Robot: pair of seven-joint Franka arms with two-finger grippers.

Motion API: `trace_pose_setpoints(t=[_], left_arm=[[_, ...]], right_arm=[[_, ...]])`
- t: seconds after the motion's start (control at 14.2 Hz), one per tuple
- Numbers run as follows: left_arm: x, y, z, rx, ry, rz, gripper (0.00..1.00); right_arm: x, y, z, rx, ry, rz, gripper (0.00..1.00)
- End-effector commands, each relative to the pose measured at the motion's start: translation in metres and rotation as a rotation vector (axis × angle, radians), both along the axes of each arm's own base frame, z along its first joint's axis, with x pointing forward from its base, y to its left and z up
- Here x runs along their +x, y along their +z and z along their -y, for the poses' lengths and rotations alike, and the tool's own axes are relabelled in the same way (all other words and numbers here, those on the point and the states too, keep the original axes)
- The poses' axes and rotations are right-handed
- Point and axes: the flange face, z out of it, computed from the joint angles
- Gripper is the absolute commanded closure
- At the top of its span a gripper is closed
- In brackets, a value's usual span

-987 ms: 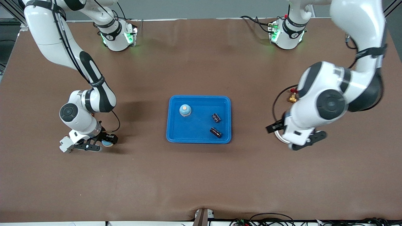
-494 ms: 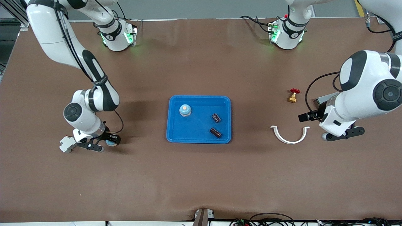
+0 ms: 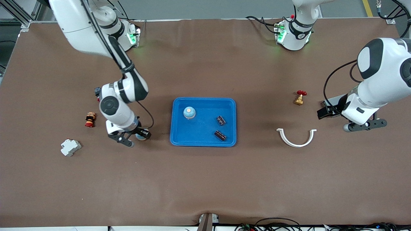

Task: Place electrolytic capacitor and blue bell in tray
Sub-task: 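Carry the blue dome over the tray with the right gripper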

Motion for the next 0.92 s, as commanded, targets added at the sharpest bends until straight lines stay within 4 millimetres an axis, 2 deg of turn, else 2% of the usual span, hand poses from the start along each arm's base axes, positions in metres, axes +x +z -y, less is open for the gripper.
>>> trace_pose_setpoints(t=[0.0, 0.21, 0.42, 0.71, 0.85], left_arm=[[0.001, 0.017, -0.003, -0.023, -0.001, 0.042, 0.00], [0.010, 0.038, -0.012, -0.027, 0.028, 0.084, 0.00], [0.023, 0.071, -0.020, -0.018, 0.022, 0.132, 0.00], [0.024, 0.082, -0.002, -0.009, -0.049, 0.135, 0.00], [0.023, 0.087, 0.015, -0.010, -0.136, 0.145, 0.00]], right_arm=[[-0.009, 0.023, -0.033, 0.000, -0.077, -0.032, 1.00], [-0.020, 0.027, -0.069, 0.011, -0.147, -0.022, 1.00], [-0.034, 0.031, -0.105, 0.022, -0.205, -0.015, 1.00], [-0.035, 0.035, -0.142, 0.040, -0.267, 0.000, 1.00], [-0.032, 0.032, -0.155, 0.047, -0.290, 0.007, 1.00]])
